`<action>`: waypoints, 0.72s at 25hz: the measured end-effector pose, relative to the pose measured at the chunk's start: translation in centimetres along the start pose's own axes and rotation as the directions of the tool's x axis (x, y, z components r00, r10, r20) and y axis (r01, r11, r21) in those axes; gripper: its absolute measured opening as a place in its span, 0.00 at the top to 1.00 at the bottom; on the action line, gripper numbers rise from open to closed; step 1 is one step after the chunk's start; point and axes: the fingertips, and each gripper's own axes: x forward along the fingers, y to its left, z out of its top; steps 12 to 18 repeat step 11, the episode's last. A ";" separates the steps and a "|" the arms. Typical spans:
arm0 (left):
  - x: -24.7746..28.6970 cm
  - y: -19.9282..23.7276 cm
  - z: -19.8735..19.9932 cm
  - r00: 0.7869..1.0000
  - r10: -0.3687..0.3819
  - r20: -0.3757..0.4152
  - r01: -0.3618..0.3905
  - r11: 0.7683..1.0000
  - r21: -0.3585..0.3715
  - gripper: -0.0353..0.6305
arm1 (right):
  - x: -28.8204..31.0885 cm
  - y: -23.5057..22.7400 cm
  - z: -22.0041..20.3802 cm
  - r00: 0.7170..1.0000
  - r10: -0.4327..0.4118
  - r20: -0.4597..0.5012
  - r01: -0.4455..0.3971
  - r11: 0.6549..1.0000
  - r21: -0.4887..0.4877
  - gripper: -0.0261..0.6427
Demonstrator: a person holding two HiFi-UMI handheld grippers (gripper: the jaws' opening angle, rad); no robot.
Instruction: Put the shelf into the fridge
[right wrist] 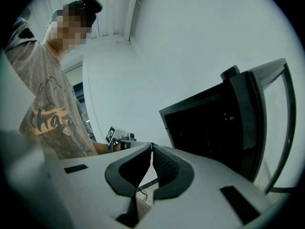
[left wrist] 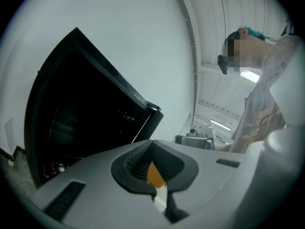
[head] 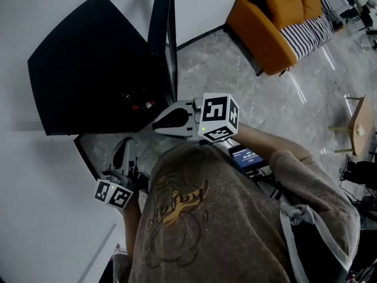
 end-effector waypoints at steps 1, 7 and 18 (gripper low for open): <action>0.0 0.0 -0.2 1.000 0.001 -0.001 -0.001 1.000 0.003 0.94 | 0.0 0.1 -0.2 1.000 0.001 -0.001 -0.001 1.000 0.001 0.92; 0.0 0.4 -1.0 1.000 0.009 -0.010 -0.009 1.000 -0.004 0.94 | -0.3 0.1 -0.6 1.000 0.004 -0.016 -0.004 1.000 -0.002 0.92; -0.6 1.4 -2.1 0.999 0.045 -0.030 -0.045 0.999 -0.007 0.94 | -0.2 0.3 -0.8 1.000 0.005 -0.028 -0.005 1.000 -0.005 0.92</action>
